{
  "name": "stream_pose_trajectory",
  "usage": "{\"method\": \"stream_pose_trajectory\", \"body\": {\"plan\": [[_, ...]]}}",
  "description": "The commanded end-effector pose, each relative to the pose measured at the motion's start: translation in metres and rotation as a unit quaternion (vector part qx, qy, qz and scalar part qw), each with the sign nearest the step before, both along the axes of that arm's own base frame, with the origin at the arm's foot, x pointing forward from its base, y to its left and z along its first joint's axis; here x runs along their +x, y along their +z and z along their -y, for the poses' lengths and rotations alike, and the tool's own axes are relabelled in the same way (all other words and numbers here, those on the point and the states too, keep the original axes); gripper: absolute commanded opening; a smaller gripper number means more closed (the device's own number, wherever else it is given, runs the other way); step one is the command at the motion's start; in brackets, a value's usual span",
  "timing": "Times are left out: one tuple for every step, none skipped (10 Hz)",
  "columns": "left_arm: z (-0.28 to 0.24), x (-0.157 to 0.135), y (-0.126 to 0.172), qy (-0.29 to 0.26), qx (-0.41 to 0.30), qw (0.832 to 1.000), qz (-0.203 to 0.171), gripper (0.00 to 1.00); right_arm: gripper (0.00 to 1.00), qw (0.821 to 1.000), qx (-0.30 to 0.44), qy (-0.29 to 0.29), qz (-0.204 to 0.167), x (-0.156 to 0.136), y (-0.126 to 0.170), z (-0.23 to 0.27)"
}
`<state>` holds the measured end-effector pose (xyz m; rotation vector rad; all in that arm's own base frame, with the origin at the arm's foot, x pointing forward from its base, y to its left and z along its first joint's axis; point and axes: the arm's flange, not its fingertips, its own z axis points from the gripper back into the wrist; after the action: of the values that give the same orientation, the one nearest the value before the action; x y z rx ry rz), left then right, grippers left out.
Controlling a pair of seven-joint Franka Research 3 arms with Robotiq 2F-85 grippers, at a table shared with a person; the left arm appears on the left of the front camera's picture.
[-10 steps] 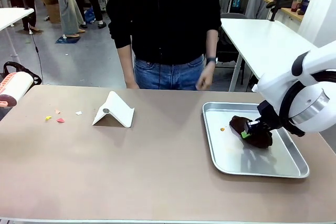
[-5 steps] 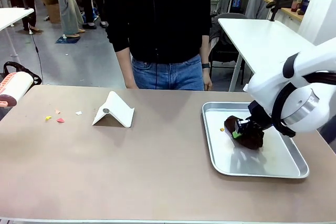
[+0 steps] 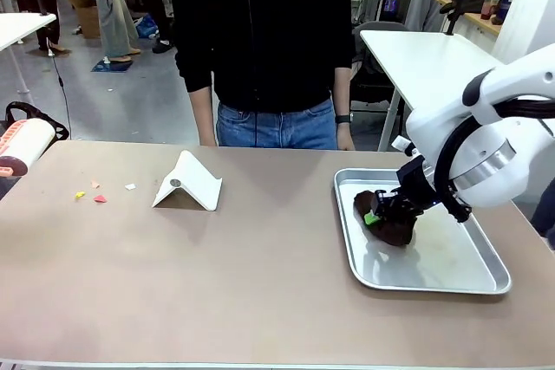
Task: Clean the surface of the table.
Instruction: If a person points to the right, clean the right side of the table with your right hand, and if they point to the left, clean the left side with your left hand.
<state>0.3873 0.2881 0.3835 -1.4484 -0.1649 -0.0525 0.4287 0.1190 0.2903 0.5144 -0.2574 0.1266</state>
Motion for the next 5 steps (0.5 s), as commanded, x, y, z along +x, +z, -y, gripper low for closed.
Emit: {"method": "stream_pose_trajectory", "body": {"plan": [[0.0006,-0.0028,0.0035,-0.007,-0.004,1.000,0.010,0.00,0.12,0.998,0.016,0.052,-0.024,-0.0016,-0.0060,0.0013],[0.0006,-0.0028,0.0035,-0.007,-0.004,1.000,0.010,0.00,0.12,0.997,0.003,0.075,-0.026,-0.0037,-0.0065,-0.0007],[0.0006,-0.0028,0.0035,-0.007,-0.004,1.000,0.010,0.00,0.12,0.995,-0.013,0.091,-0.024,-0.0056,-0.0066,-0.0017],[0.0006,-0.0028,0.0035,-0.007,-0.004,1.000,0.010,0.00,0.12,0.994,-0.029,0.101,-0.019,-0.0078,-0.0059,-0.0013],[0.0006,-0.0028,0.0035,-0.007,-0.004,1.000,0.010,0.00,0.12,0.993,-0.045,0.110,-0.012,-0.0098,-0.0051,0.0000]]}}
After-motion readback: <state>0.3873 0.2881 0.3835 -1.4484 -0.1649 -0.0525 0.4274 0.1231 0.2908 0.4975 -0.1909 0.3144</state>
